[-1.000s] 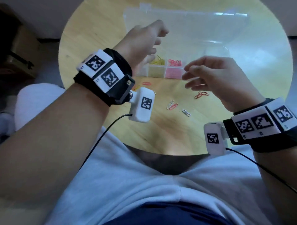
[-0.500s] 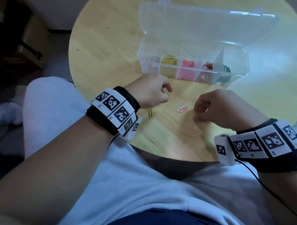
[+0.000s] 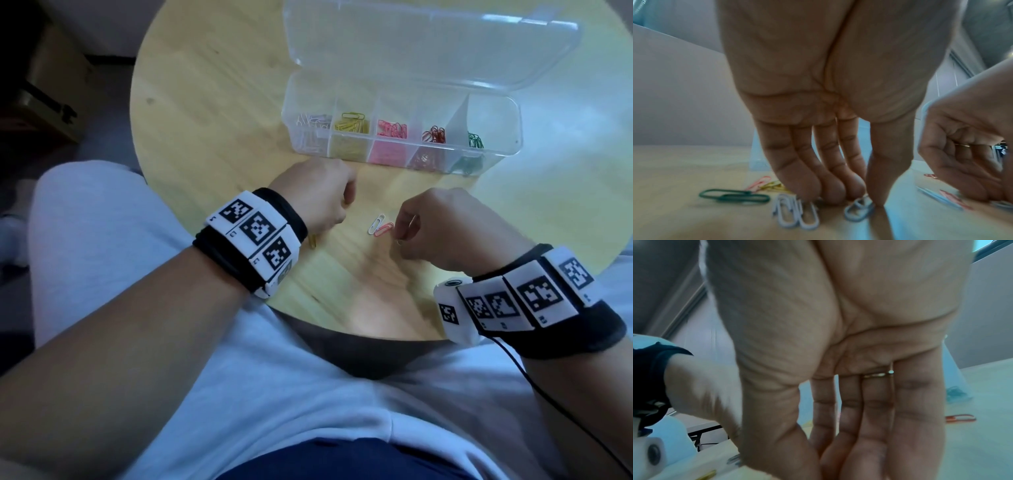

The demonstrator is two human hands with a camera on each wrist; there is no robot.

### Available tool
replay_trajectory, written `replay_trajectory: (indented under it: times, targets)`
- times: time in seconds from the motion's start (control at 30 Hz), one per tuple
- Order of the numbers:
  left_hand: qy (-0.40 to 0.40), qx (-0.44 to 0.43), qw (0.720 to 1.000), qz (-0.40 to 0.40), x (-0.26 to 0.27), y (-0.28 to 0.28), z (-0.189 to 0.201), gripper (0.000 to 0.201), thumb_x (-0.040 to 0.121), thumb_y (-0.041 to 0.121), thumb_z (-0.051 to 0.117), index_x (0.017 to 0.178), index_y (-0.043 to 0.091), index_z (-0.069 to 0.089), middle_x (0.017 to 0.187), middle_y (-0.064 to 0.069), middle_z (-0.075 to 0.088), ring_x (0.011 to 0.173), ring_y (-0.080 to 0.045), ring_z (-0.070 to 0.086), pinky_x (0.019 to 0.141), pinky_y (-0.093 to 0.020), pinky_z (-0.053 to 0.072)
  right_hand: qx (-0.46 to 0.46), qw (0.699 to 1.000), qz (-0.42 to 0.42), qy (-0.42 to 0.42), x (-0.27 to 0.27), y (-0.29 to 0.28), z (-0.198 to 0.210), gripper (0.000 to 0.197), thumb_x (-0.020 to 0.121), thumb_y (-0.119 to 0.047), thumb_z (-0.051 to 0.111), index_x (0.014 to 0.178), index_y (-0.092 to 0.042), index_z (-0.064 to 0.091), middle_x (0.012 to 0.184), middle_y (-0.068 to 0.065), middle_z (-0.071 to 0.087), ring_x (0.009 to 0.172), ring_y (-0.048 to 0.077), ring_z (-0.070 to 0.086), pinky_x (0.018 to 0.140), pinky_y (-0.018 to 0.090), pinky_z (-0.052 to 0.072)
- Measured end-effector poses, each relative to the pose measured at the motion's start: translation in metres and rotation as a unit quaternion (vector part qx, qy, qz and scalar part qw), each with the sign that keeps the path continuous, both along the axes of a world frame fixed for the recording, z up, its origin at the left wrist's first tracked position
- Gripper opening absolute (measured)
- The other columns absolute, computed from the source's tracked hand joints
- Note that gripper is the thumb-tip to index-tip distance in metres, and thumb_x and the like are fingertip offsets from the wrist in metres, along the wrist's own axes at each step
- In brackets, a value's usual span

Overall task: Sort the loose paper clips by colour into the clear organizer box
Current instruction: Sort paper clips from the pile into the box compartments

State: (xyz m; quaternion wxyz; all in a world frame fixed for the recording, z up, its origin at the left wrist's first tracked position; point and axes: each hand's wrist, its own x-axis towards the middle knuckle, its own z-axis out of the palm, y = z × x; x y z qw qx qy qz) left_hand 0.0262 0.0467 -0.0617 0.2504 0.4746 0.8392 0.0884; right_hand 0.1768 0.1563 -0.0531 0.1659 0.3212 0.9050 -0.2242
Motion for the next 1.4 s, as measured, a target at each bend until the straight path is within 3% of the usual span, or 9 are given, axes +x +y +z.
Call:
replay_trajectory:
  times: [0.1,0.47,0.63,0.83,0.97,1.07,1.17,1.27,1.4]
  targets:
    - [0.006,-0.007,1.000,0.001,0.003,-0.002,0.002,0.017,0.076,0.013,0.066,0.088,0.024,0.063,0.090,0.005,0.060,0.087,-0.020,0.058,0.071,-0.030,0.046,-0.005,1.000,-0.001,-0.001,0.000,0.000,0.000,0.013,0.064,-0.027,0.077,0.074,-0.028,0.068,0.079,-0.005,0.066,0.073,0.018,0.061,0.072,0.035,0.056]
    - [0.024,0.012,0.999,-0.019,0.006,-0.001,0.000,0.022,0.078,0.003,0.062,0.093,0.020,0.060,0.086,0.008,0.052,0.084,-0.014,0.047,0.068,-0.024,0.032,-0.003,1.000,0.022,0.002,0.003,0.002,-0.004,0.008,0.070,-0.021,0.073,0.074,-0.025,0.066,0.078,-0.003,0.067,0.074,0.021,0.061,0.071,0.033,0.055]
    - [-0.055,0.053,0.994,0.076,-0.014,-0.008,0.016,0.017,0.074,0.006,0.065,0.081,0.022,0.064,0.075,0.012,0.062,0.070,-0.005,0.058,0.057,-0.015,0.039,0.027,0.999,-0.012,-0.028,0.009,0.014,0.004,0.015,0.070,-0.035,0.079,0.068,-0.030,0.065,0.075,-0.003,0.066,0.071,0.021,0.062,0.065,0.029,0.051]
    - [-0.073,0.062,0.981,0.168,-0.044,-0.027,0.030,0.012,0.074,0.008,0.071,0.073,0.019,0.065,0.067,0.008,0.063,0.058,-0.006,0.055,0.054,-0.021,0.038,0.040,0.998,0.000,-0.053,0.004,0.004,0.002,0.020,0.070,-0.041,0.076,0.070,-0.025,0.065,0.068,-0.003,0.059,0.064,0.021,0.058,0.059,0.026,0.043]
    - [-0.079,0.059,0.977,0.189,-0.044,-0.025,0.029,0.013,0.082,0.008,0.053,0.077,0.011,0.064,0.063,0.001,0.063,0.056,-0.011,0.059,0.056,-0.024,0.043,0.046,0.997,0.025,-0.057,0.002,-0.003,-0.001,0.026,0.067,-0.039,0.070,0.064,-0.016,0.060,0.064,0.003,0.059,0.065,0.027,0.058,0.057,0.028,0.046]
    - [-0.071,0.033,0.979,0.187,-0.043,-0.020,0.026,0.021,0.084,0.006,0.043,0.080,0.003,0.064,0.068,-0.003,0.057,0.056,-0.017,0.046,0.054,-0.026,0.035,-0.015,0.999,0.018,-0.025,0.003,-0.002,0.002,0.024,0.069,-0.036,0.068,0.062,-0.015,0.059,0.063,0.002,0.059,0.064,0.023,0.055,0.057,0.029,0.044]
    - [-0.033,-0.006,0.986,0.165,-0.041,-0.019,0.022,0.017,0.080,0.017,0.051,0.072,0.009,0.064,0.071,-0.006,0.056,0.062,-0.023,0.047,0.058,-0.029,0.035,-0.149,0.987,-0.036,0.050,0.002,0.004,0.010,0.019,0.075,-0.024,0.063,0.061,-0.012,0.059,0.057,0.003,0.059,0.051,0.016,0.047,0.052,0.027,0.039]
    - [0.000,-0.056,0.988,0.142,-0.038,-0.019,0.018,0.019,0.076,0.027,0.065,0.071,0.010,0.068,0.072,-0.005,0.067,0.073,-0.024,0.062,0.062,-0.030,0.045,-0.275,0.941,-0.122,0.155,-0.002,0.005,0.012,0.026,0.068,-0.004,0.054,0.046,-0.016,0.045,0.052,0.015,0.047,0.043,0.019,0.039,0.043,0.024,0.029]
    - [0.022,-0.107,0.985,0.132,-0.032,-0.016,0.015,0.023,0.065,0.037,0.076,0.069,0.016,0.069,0.071,0.000,0.068,0.075,-0.024,0.066,0.065,-0.032,0.052,-0.338,0.893,-0.179,0.236,-0.012,0.002,0.006,0.023,0.060,0.001,0.038,0.050,-0.018,0.031,0.049,0.004,0.034,0.047,0.015,0.029,0.042,0.016,0.018]
